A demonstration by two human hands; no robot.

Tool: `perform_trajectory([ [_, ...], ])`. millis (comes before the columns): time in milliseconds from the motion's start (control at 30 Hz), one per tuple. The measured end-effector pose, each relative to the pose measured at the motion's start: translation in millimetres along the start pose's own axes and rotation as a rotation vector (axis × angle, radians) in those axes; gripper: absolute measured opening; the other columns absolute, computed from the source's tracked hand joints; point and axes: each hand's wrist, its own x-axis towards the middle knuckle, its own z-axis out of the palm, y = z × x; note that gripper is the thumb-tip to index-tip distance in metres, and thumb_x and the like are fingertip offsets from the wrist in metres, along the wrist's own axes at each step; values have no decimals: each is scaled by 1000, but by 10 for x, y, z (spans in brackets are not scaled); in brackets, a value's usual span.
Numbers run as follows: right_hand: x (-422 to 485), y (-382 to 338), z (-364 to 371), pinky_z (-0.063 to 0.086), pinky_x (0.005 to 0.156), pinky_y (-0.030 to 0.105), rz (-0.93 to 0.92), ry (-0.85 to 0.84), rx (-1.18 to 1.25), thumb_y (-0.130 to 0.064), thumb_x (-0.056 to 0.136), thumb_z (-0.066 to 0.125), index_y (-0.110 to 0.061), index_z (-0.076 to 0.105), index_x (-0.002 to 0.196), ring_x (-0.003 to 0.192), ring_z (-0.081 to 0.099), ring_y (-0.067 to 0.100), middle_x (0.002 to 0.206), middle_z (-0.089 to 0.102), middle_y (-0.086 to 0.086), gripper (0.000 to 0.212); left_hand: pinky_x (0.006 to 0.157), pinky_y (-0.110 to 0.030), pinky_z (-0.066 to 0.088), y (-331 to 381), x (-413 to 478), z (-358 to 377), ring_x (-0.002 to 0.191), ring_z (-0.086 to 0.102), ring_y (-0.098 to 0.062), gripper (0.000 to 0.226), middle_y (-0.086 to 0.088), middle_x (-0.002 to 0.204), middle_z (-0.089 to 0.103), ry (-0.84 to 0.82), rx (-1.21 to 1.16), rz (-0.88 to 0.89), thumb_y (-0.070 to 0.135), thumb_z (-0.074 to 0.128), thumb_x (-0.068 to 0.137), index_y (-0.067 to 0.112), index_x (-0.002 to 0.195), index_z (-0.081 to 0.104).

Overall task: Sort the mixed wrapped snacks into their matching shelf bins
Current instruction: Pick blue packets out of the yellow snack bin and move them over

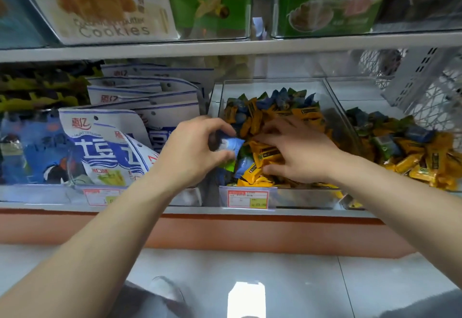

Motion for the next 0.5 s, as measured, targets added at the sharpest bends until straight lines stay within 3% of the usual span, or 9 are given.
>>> perform_trajectory([
  [33, -18, 0, -42, 34, 108, 45, 22, -1, 23, -69, 78, 59, -38, 35, 147, 137, 25, 22, 148, 35, -7, 80, 66, -15, 43, 32, -2, 20, 73, 58, -4, 33, 14, 80, 63, 31, -29, -33, 33, 86, 71, 31, 102, 71],
  [100, -48, -25, -174, 32, 112, 39, 50, 58, 319, -65, 81, 60, -35, 31, 150, 140, 27, 17, 151, 36, -7, 80, 64, -12, 45, 117, 24, 55, 71, 61, -2, 32, 17, 76, 65, 77, -138, -86, 32, 86, 72, 30, 101, 72],
  [200, -23, -102, -324, 41, 102, 21, 36, 123, 881, -39, 94, 61, -32, 43, 145, 124, 50, -1, 137, 55, -14, 54, 69, -10, 50, 270, 108, 119, 75, 65, 0, 31, 19, 86, 68, 116, -309, -112, 27, 86, 73, 28, 101, 71],
  [300, 2, -98, -319, 52, 93, 30, 121, 251, 972, -22, 92, 66, -25, 64, 123, 104, 62, 3, 114, 67, -11, 31, 79, -24, 58, 330, 167, 184, 80, 70, -2, 39, 12, 104, 71, 58, -438, -148, 21, 83, 78, 26, 113, 67],
  [367, 0, 11, -274, 51, 93, 31, 222, 368, 941, -18, 91, 66, -28, 68, 112, 106, 60, 6, 110, 65, -15, 23, 84, -27, 57, 293, 160, 244, 87, 69, -4, 47, 8, 112, 69, -15, -254, -128, 25, 80, 80, 26, 123, 61],
  [500, -19, 182, -202, 44, 74, 15, 295, 353, 1007, -13, 94, 57, -33, 66, 102, 103, 56, 1, 105, 60, -21, 24, 95, -45, 40, 279, 112, 445, 108, 62, -24, 45, 1, 112, 68, -162, 500, 26, 52, 67, 82, 27, 118, 59],
])
